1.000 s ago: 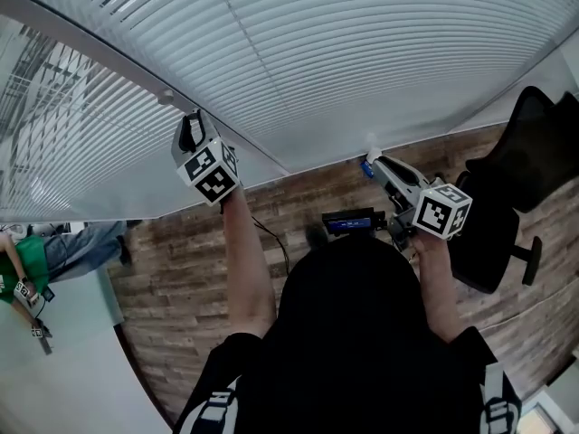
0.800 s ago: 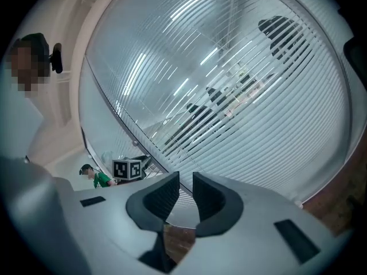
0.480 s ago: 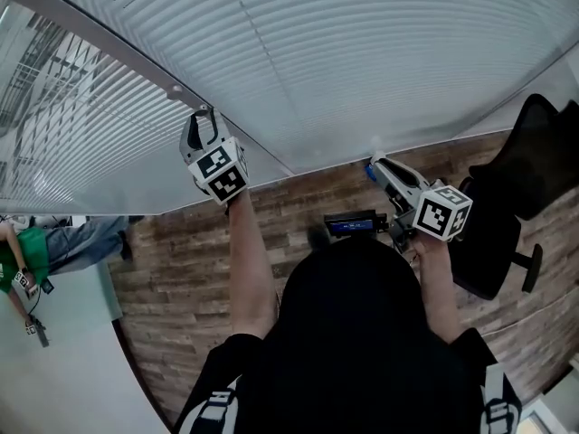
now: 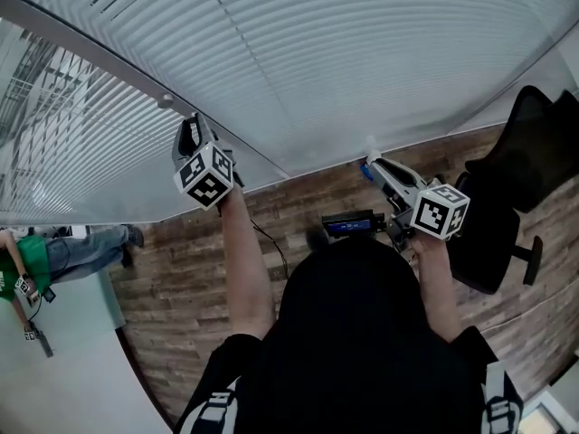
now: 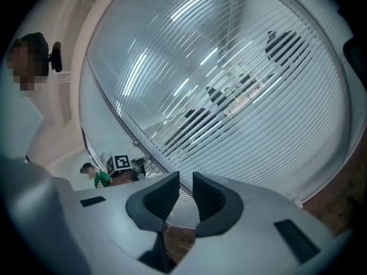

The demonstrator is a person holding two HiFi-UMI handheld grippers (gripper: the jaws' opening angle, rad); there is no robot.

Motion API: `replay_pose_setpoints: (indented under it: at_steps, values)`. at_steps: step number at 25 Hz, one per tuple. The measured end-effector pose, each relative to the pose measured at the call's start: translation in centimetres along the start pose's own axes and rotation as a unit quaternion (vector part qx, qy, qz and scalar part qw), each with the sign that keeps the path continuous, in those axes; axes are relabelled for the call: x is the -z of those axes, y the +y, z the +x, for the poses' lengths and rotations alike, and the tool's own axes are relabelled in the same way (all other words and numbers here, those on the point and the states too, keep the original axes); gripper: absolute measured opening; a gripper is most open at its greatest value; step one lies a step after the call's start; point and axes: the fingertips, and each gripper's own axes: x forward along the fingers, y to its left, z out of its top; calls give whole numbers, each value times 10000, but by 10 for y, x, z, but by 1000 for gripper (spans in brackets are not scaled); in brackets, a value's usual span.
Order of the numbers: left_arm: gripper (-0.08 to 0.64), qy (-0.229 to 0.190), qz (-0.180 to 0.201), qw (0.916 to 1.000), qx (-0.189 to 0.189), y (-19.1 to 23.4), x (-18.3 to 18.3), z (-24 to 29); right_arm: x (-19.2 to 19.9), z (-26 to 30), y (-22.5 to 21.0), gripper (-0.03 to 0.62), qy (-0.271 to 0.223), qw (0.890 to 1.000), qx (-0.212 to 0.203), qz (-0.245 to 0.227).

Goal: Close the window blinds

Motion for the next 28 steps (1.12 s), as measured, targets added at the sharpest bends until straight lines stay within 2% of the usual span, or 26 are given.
replay_pose_setpoints:
  at_steps: [1, 2, 4, 5, 6, 7, 9, 10, 11, 12, 13, 14, 15, 16, 18, 21, 23, 26, 27, 28]
  values:
    - [137, 62, 541, 9984, -141, 0, 1, 1, 0, 0, -1, 74, 1, 10000, 7, 5]
    - [137, 125, 1174, 9925, -314, -1, 2, 2, 0, 0, -1, 75, 4, 10000, 11, 10]
    - [137, 233, 2395, 9685, -646, -3, 2, 3, 0, 0, -1, 75, 15, 10000, 11, 12]
    - [137, 274, 2802, 9566, -748, -4, 1, 4, 0, 0, -1, 75, 21, 10000, 8, 9]
    - [137, 304, 3047, 9486, -802, -5, 1, 3, 1, 0, -1, 74, 28, 10000, 2, 7]
    - [137, 321, 3170, 9443, -823, -6, 1, 3, 1, 1, 0, 75, 35, 10000, -6, 5]
    - [137, 298, 3145, 9455, -790, -6, 1, 3, 1, 1, 0, 75, 38, 10000, -27, 3]
    - [137, 263, 2964, 9520, -719, -7, 1, 2, 1, 1, 1, 75, 36, 10000, -36, 3]
    - [137, 223, 2595, 9637, -587, -7, 2, 2, 2, 1, 1, 74, 34, 10000, -40, 3]
    - [138, 186, 2002, 9788, -395, -8, 3, 1, 2, 1, 1, 75, 32, 10000, -39, 5]
    - [141, 160, 1247, 9919, -174, -8, 5, 0, 2, 1, 1, 74, 29, 10000, -34, 6]
    - [152, 145, 487, 9987, 23, -8, 6, -2, 2, 0, 0, 75, 26, 10000, -27, 7]
    - [168, 127, -118, 9997, 154, -6, 6, -4, 1, 0, 0, 75, 24, 10000, -17, 9]
    - [169, 90, -500, 9985, 215, -4, 5, -5, 1, 0, 0, 75, 22, 10000, -4, 11]
    - [169, -30, -784, 9967, 231, 0, -2, -5, 0, 0, -2, 75, 16, 10000, 28, 20]
    - [165, -58, -759, 9970, 154, 2, -10, -1, 0, -1, -3, 75, -2, 10000, 62, 33]
    - [138, 22, -382, 9993, 2, 3, -8, -1, 1, -1, -3, 75, -4, 10000, 64, 33]
    - [137, 92, 663, 9974, -282, 2, -5, 1, 0, -2, -4, 75, -6, 10000, 79, 36]
    - [137, 115, 1184, 9920, -416, 0, -4, 1, -1, -2, -5, 75, -8, 10000, 84, 39]
    - [137, 145, 1763, 9826, -567, -1, -3, 2, -1, -2, -5, 75, -8, 10000, 83, 42]
